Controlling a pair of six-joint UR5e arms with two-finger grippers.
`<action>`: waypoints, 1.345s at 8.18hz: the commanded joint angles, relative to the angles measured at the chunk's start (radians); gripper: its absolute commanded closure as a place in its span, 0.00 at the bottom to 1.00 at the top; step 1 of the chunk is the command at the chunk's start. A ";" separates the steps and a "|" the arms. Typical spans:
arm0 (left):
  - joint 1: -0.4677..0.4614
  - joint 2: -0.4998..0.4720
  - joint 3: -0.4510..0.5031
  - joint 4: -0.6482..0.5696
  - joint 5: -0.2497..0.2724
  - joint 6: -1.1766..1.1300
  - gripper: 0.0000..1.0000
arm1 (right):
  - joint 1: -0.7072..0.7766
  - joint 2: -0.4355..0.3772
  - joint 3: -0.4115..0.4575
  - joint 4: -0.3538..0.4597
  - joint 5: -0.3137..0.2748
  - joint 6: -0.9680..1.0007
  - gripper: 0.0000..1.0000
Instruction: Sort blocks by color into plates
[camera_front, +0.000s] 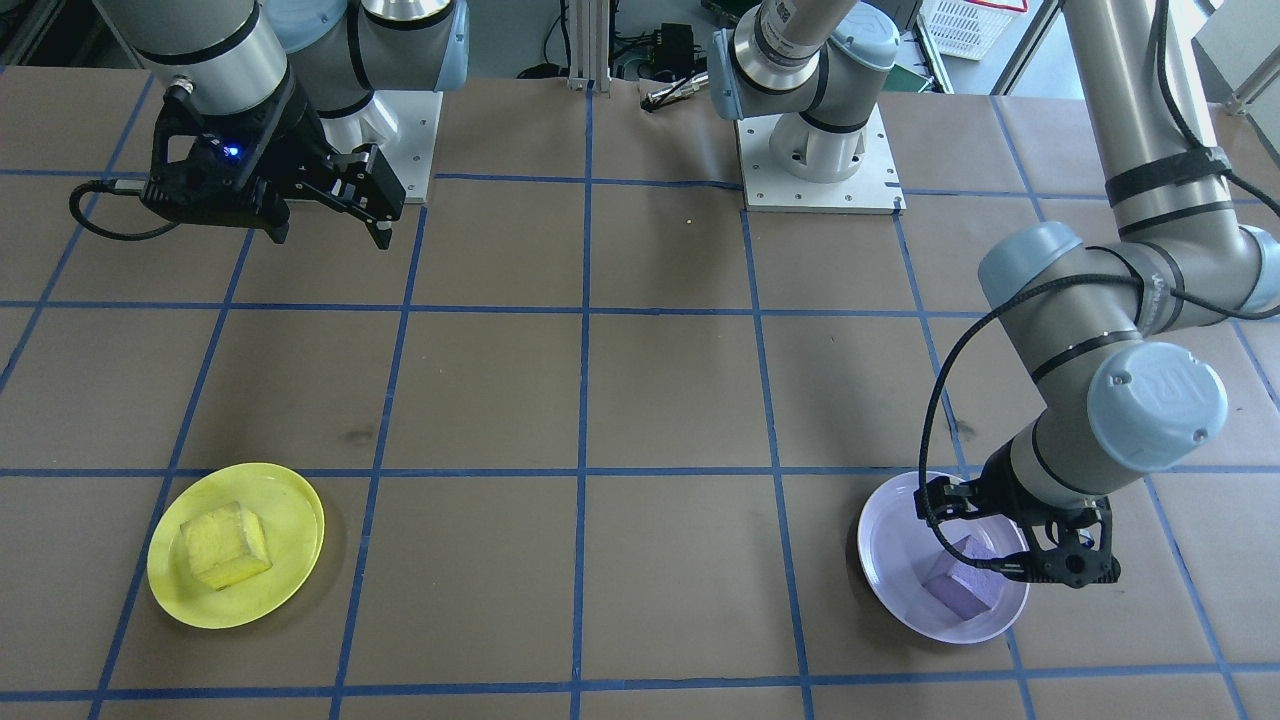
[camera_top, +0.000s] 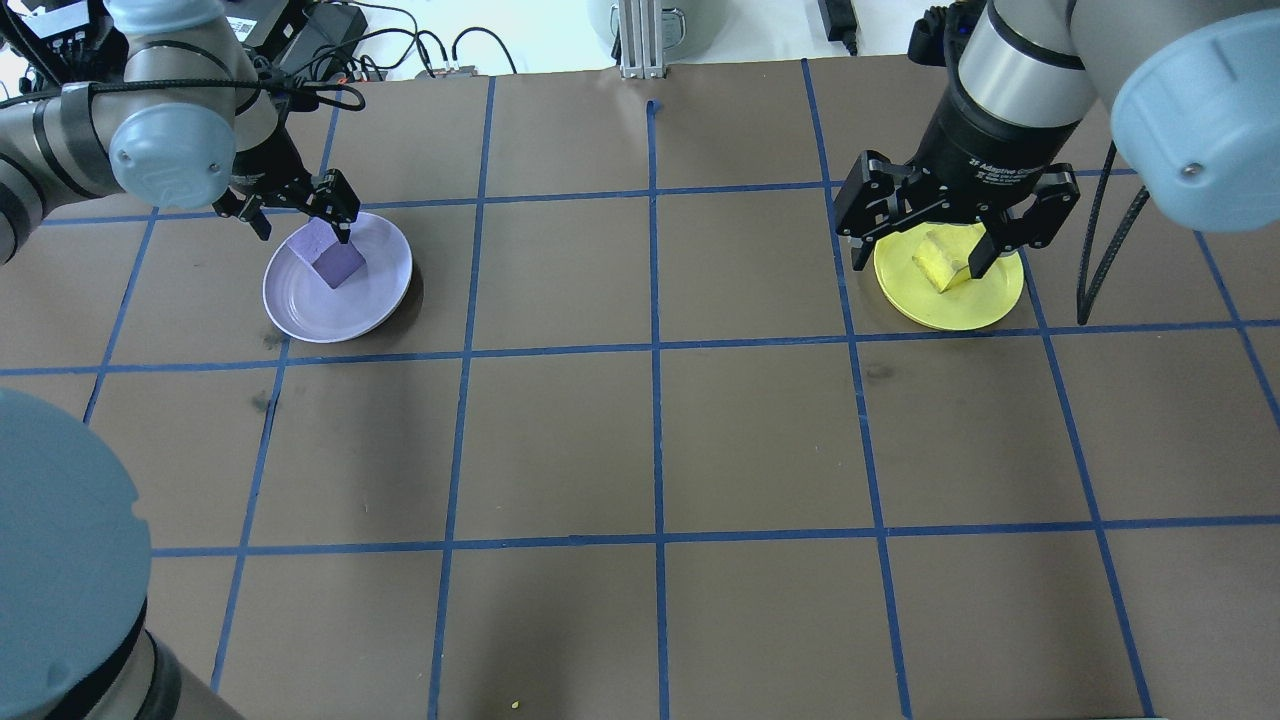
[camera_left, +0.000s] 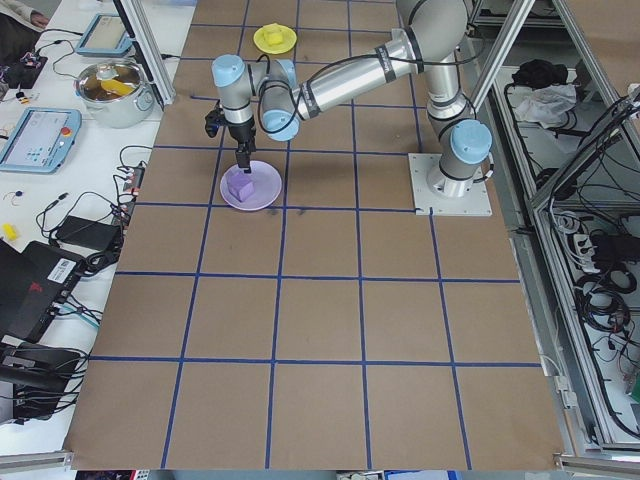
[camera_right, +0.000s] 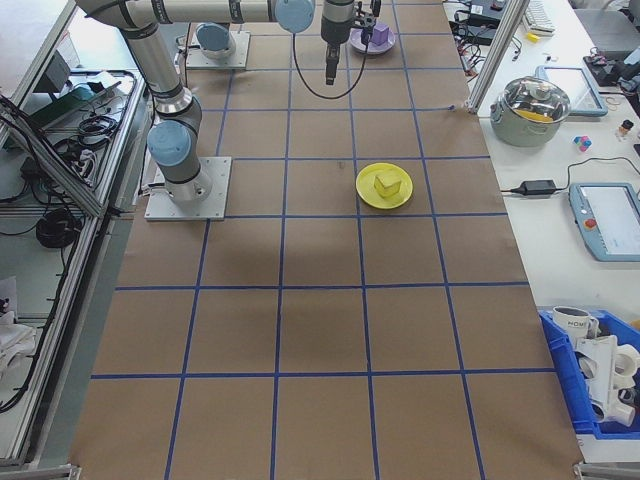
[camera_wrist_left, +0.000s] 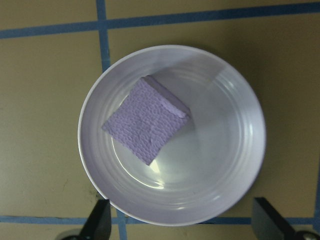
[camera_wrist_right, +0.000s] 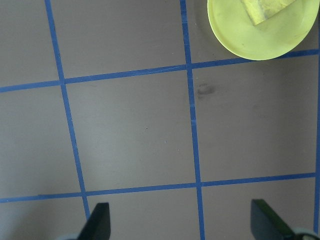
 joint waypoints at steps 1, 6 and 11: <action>-0.147 0.166 -0.005 -0.125 0.003 -0.192 0.00 | 0.000 -0.001 0.000 0.000 0.000 0.000 0.00; -0.353 0.401 -0.015 -0.274 -0.092 -0.414 0.00 | 0.000 -0.002 0.000 0.002 0.000 0.000 0.00; -0.348 0.418 -0.016 -0.307 -0.093 -0.400 0.00 | 0.000 -0.002 0.000 0.002 0.000 0.000 0.00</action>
